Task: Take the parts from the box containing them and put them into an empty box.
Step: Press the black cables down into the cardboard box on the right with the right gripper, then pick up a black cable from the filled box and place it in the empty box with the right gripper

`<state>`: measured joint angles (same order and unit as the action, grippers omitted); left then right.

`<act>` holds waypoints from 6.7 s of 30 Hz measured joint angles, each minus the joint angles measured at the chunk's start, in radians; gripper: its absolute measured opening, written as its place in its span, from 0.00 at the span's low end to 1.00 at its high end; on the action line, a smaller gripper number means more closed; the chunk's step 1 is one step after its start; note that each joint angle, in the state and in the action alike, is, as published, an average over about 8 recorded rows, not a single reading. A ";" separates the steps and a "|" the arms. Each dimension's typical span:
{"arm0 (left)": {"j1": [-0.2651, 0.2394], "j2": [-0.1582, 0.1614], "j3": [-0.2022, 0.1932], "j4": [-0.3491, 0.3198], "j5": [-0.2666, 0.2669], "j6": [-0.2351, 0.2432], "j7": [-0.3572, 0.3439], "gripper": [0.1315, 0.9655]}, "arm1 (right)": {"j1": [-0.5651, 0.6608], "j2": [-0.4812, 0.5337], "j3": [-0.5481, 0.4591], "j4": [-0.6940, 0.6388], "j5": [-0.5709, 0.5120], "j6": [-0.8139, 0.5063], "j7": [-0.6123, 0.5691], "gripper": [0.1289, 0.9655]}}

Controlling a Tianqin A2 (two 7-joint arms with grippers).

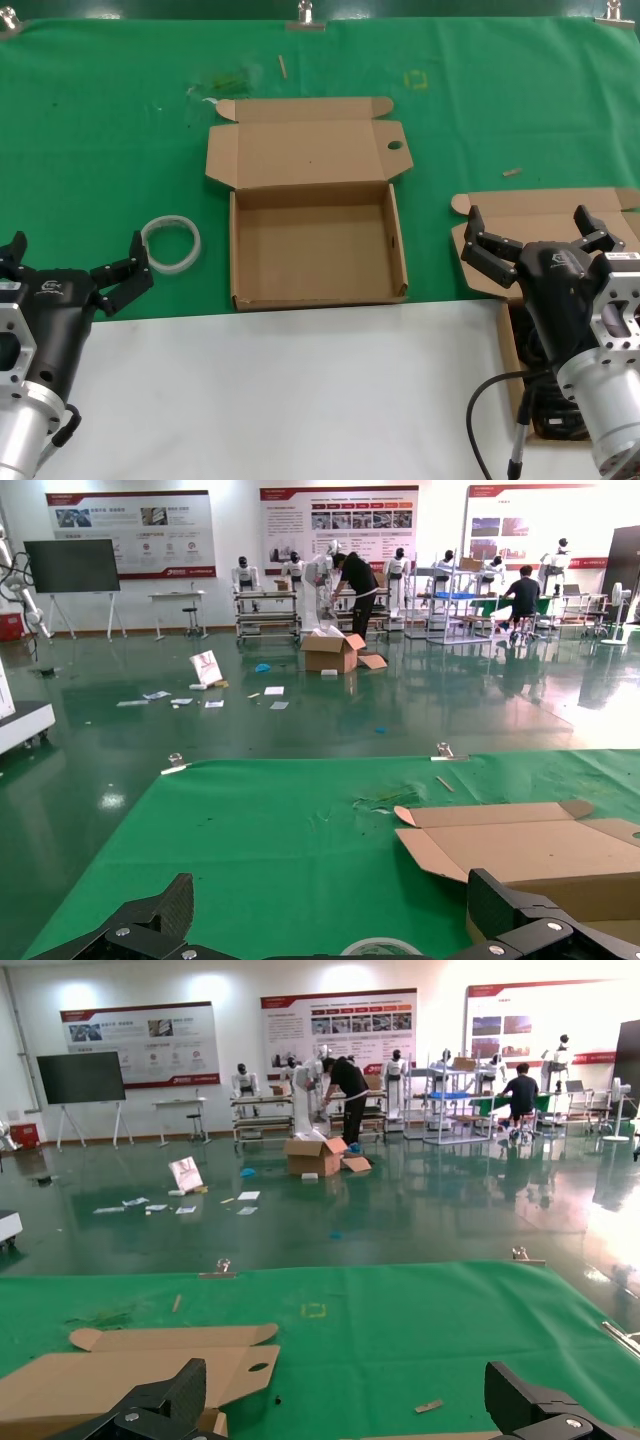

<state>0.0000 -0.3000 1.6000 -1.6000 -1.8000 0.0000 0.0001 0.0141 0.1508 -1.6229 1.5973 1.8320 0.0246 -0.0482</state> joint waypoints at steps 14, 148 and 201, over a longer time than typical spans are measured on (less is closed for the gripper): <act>0.000 0.000 0.000 0.000 0.000 0.000 0.000 1.00 | 0.000 0.000 0.000 0.000 0.000 0.000 0.000 1.00; 0.000 0.000 0.000 0.000 0.001 0.000 -0.001 1.00 | 0.341 -0.022 -0.003 -0.158 0.910 1.069 -2.272 0.40; 0.000 0.000 0.000 0.000 0.001 0.000 -0.001 1.00 | 0.654 -0.010 -0.851 -0.323 0.921 0.927 -1.461 0.09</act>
<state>0.0000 -0.3000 1.6001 -1.6000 -1.7993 0.0000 -0.0006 0.6681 0.1409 -2.4737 1.2739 2.7529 0.9511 -1.5090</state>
